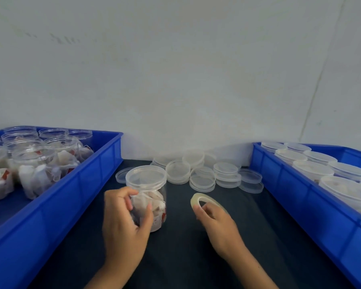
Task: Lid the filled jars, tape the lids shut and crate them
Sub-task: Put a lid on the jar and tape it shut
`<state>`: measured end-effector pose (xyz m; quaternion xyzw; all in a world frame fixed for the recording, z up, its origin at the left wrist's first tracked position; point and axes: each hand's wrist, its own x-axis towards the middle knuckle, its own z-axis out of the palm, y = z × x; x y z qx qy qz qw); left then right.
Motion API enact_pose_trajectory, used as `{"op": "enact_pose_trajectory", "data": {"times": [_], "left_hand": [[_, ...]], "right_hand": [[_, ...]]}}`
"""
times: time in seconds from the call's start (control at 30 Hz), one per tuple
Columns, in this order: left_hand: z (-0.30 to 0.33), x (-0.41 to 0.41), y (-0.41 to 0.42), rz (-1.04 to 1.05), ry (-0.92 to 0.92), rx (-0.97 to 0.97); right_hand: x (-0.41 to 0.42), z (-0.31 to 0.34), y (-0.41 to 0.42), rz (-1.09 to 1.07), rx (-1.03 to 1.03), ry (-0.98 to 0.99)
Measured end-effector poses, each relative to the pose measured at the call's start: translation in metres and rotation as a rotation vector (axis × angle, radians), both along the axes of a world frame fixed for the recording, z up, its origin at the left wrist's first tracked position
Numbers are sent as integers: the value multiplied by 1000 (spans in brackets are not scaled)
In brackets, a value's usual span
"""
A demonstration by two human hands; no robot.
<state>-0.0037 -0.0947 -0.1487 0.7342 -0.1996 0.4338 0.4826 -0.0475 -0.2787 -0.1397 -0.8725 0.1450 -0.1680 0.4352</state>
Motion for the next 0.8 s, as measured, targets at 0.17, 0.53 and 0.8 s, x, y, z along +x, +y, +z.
{"op": "enact_pose_trajectory", "data": {"times": [0.17, 0.53, 0.8], "left_hand": [[-4, -10, -15, -248, 21, 390], [-12, -11, -17, -436, 394, 241], [-7, -11, -15, -364, 316, 175]], "right_hand": [[3, -7, 16, -41, -65, 9], [-5, -6, 39, 235, 64, -72], [-12, -2, 45, 395, 82, -107]]}}
